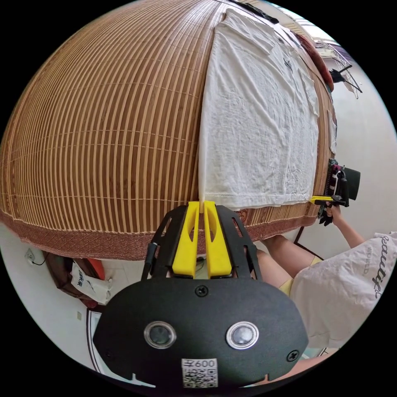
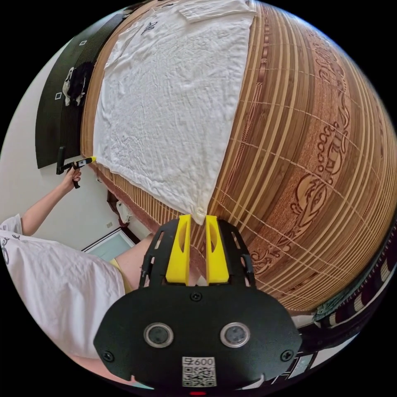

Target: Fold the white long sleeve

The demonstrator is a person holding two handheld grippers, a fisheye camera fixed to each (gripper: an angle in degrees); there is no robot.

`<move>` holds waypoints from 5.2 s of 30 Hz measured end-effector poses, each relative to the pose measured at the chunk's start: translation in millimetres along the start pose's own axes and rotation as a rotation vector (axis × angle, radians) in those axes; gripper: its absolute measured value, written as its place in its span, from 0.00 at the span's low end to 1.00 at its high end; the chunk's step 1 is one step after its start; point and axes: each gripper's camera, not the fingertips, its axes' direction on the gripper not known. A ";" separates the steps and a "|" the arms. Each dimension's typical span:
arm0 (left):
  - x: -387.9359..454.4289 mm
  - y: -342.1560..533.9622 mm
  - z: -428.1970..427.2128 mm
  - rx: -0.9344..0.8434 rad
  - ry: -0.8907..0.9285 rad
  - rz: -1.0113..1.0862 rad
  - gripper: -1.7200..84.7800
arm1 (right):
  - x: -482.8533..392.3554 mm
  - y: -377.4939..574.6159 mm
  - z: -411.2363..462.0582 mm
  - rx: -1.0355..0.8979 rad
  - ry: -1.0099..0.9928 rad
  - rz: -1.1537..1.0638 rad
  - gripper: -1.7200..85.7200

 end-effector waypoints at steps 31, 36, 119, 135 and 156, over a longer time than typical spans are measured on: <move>32.7 212.9 -257.1 0.593 0.726 -0.101 0.04 | -14.4 176.7 -346.0 0.825 -0.493 0.130 0.01; -12.5 69.4 -251.9 0.594 0.754 -0.089 0.04 | 22.7 56.3 -338.1 0.866 -0.567 0.129 0.01; 317.9 -136.4 13.1 0.010 0.047 0.209 0.02 | -131.3 -78.5 -142.4 0.329 0.163 -0.034 0.01; 440.9 -49.6 136.7 -0.161 -0.966 0.962 0.05 | -322.4 -103.0 -55.1 0.441 0.682 -0.552 0.01; 383.2 -49.1 355.2 -0.119 -1.446 1.175 0.06 | -421.2 -144.5 119.6 0.180 0.277 -0.823 0.01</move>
